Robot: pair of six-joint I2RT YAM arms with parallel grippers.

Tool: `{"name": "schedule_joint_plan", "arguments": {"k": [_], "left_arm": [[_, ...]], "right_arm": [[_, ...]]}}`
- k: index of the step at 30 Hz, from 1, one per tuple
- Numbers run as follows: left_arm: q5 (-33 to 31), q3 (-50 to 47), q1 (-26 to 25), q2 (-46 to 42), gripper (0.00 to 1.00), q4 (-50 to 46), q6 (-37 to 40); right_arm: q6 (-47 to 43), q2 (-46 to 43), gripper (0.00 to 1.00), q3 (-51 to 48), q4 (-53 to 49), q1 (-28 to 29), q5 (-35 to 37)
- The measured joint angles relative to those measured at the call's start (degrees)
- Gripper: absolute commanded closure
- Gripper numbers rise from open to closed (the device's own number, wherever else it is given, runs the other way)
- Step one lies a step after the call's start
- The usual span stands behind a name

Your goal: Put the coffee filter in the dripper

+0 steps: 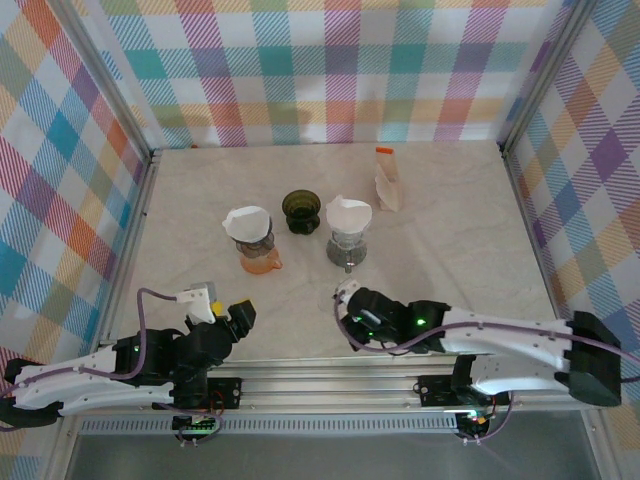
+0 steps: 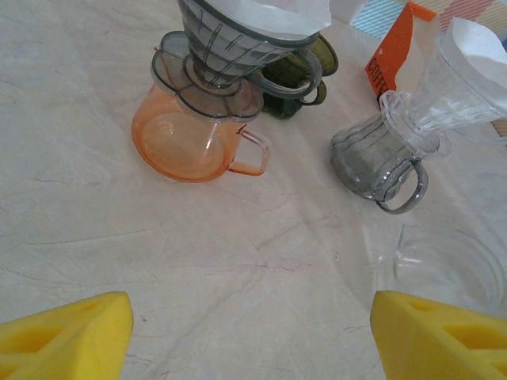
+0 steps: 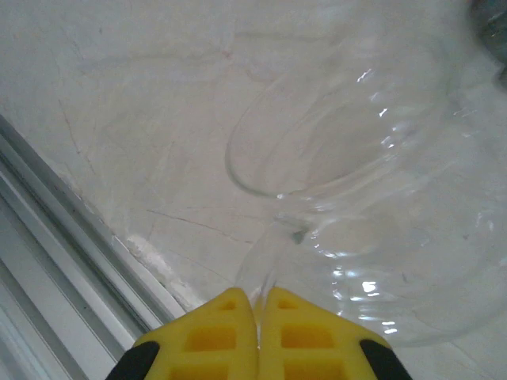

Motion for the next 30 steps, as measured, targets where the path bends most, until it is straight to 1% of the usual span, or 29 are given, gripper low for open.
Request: {"name": "schedule_joint_plan", "arguments": {"k": [7,11,15,19,21,26,30], "left_arm": [[0.04,-0.15,0.0,-0.44,0.21,-0.07,-0.22],[0.04,-0.44,0.0,-0.92,0.21,0.0,-0.24],[0.11,-1.09,0.0,-1.31,0.2,0.33,-0.24],[0.87,-2.1,0.0,-1.36,0.19,1.01,-0.22],[1.22,-2.47,0.0,-1.18,0.19,1.46,-0.2],[2.6,-2.75,0.0,1.09,0.18,4.13,0.09],[3.78,-2.78,0.0,3.93,0.18,6.64,0.59]], "right_arm": [[-1.2,8.72,0.99,1.29,9.81,0.02,0.31],[-0.94,10.05,0.98,1.33,12.09,0.09,-0.33],[0.11,8.22,0.98,-0.24,14.8,0.09,-1.42],[0.94,4.28,0.95,-4.15,16.76,0.11,-2.05],[1.84,3.34,0.92,-5.27,16.76,0.11,-1.99],[4.0,1.33,0.86,-7.15,16.79,0.11,-0.59],[5.51,-1.88,0.84,-8.92,16.46,0.11,0.98]]}}
